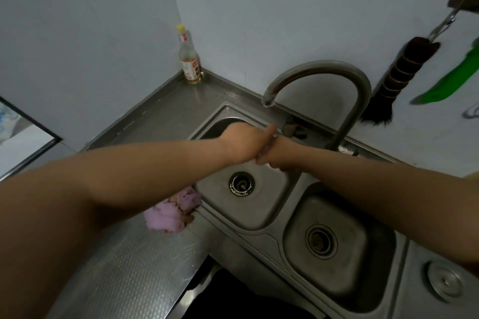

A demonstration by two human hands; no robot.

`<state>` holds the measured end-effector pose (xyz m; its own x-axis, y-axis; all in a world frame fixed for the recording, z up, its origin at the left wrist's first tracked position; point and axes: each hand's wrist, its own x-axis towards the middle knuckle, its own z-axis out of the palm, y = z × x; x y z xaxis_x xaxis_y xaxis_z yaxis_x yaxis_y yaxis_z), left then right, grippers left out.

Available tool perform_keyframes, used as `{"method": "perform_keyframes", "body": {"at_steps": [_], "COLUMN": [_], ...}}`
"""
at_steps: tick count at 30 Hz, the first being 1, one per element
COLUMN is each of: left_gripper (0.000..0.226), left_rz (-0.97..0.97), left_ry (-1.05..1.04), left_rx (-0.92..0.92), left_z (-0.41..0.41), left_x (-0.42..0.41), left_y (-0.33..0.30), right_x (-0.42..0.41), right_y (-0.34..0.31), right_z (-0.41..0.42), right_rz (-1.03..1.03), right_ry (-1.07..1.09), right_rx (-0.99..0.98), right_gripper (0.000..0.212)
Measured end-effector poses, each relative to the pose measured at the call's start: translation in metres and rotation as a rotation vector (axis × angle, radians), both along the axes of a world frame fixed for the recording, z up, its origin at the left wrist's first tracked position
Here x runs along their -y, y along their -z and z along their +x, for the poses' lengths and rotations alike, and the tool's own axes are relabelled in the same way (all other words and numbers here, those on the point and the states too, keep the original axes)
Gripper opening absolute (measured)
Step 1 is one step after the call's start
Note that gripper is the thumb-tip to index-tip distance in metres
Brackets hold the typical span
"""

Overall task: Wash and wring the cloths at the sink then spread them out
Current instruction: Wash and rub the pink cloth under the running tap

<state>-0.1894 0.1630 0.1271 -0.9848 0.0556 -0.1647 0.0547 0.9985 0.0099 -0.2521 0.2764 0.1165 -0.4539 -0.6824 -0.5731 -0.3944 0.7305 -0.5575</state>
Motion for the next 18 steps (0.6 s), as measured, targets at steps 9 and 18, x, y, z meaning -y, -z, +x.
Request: {"method": "perform_keyframes", "body": {"at_steps": [9, 18], "left_gripper": [0.03, 0.02], "left_rz": [-0.344, -0.162], "left_ry": [0.59, 0.859], "left_rx": [-0.255, -0.556], "left_z": [-0.033, -0.04], "left_x": [0.027, 0.039], "left_y": [-0.027, -0.032], "right_x": [-0.01, -0.006], "right_y": [-0.014, -0.023], "right_z": [0.024, 0.039], "right_rz": [-0.427, -0.531], "right_ry": [0.557, 0.711], "right_rx": [0.791, 1.114], "right_gripper": [0.032, 0.052]}}
